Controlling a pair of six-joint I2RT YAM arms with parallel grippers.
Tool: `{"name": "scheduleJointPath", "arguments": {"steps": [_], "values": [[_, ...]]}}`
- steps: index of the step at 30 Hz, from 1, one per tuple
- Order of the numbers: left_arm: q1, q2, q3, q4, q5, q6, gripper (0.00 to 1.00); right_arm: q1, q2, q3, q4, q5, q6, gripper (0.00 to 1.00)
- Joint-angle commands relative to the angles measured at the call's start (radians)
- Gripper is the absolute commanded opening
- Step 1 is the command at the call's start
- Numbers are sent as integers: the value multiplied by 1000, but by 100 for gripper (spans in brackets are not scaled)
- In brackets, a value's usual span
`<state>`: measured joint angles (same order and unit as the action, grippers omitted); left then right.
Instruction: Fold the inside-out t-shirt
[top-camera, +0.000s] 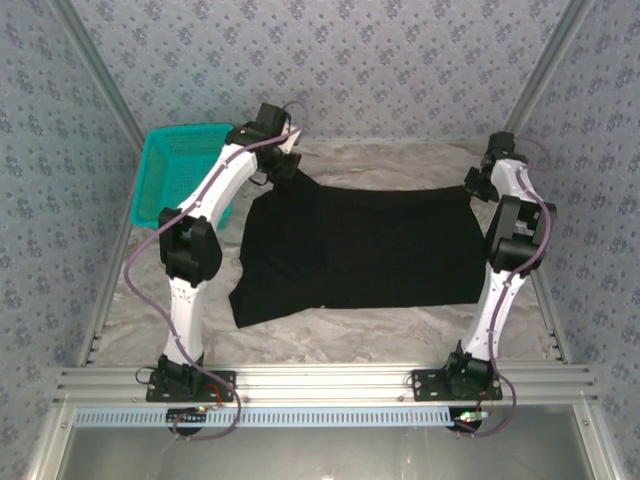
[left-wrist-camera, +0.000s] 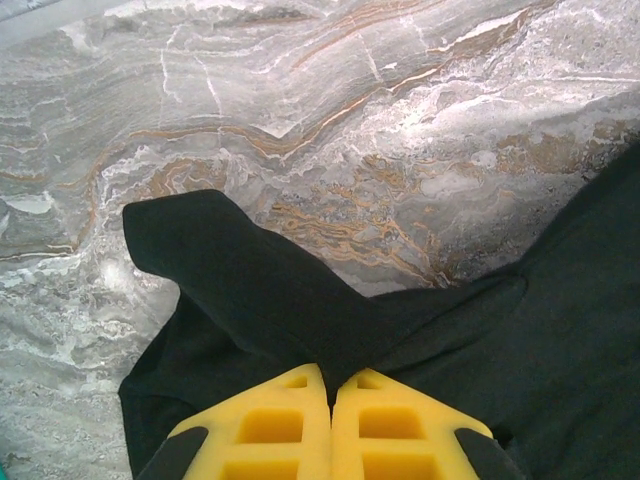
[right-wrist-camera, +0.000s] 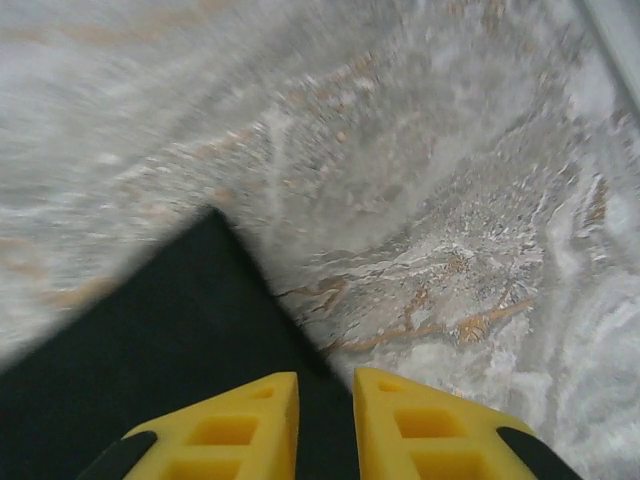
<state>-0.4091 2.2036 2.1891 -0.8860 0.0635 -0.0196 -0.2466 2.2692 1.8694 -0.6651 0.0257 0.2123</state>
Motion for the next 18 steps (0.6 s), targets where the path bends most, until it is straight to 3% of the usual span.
{"name": "scheduleJointPath", "arguments": {"steps": [1,6,10,18], "values": [[-5,42,34,6,19,0,1,13,35,64,-55,90,-32,29],[-6,70,58,5,25,0,1,32,8,40,11,61,-52,36],[-6,77,61,2,22,4,1,34,26,55,59,-33,-17,41],[-7,85,69,-2,22,10,1,34,152,212,29,-72,43,47]]}}
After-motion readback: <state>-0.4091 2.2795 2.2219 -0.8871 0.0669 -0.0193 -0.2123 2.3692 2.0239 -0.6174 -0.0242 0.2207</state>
